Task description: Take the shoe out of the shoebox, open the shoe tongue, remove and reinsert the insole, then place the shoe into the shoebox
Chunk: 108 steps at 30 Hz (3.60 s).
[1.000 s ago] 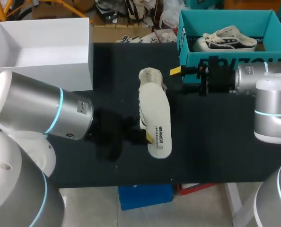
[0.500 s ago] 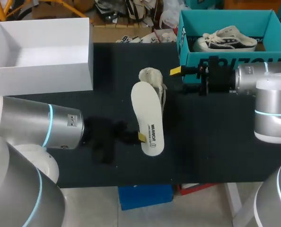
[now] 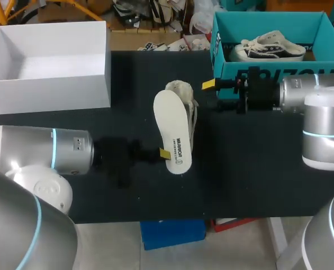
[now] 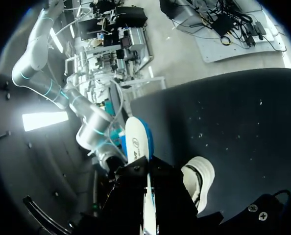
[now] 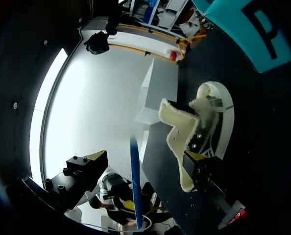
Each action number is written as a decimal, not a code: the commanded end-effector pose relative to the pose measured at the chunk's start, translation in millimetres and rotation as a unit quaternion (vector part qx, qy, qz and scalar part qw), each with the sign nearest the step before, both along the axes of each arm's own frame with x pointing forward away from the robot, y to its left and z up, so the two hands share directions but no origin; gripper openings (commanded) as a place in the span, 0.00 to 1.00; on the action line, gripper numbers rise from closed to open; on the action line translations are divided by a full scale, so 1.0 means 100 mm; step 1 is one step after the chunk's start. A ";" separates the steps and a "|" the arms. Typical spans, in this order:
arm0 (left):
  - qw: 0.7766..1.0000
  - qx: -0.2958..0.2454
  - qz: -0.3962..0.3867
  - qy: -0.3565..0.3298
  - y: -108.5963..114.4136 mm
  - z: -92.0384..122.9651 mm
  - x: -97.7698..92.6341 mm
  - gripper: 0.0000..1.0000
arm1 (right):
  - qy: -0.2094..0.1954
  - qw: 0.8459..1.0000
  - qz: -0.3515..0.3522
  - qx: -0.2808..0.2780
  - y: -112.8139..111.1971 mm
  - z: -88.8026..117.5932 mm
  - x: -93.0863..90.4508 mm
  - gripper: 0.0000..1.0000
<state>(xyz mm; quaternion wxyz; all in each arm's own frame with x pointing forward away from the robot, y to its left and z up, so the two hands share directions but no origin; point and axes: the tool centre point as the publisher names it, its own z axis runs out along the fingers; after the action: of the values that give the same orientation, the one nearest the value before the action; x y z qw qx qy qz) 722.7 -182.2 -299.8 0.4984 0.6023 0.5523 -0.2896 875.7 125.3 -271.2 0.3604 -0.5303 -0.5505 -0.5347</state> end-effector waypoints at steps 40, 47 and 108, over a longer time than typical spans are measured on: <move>1.000 0.021 -0.006 -0.005 -0.26 -0.04 0.75 0.00 | 0.036 0.996 0.078 0.003 0.19 -0.04 -0.18 1.00; 1.000 0.021 -0.006 -0.005 -0.26 -0.04 0.75 0.00 | 0.055 0.992 0.111 -0.019 0.33 -0.03 -0.32 1.00; 0.905 0.373 0.178 0.104 0.45 0.59 0.21 1.00 | 0.070 0.991 0.110 -0.012 0.61 -0.23 -0.43 0.00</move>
<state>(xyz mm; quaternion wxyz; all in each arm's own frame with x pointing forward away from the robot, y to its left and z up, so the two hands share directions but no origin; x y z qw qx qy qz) 756.6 -155.4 -268.6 0.3635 0.6262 0.6695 -0.1657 831.7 185.4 -294.0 0.4489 -0.5061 -0.5849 -0.4474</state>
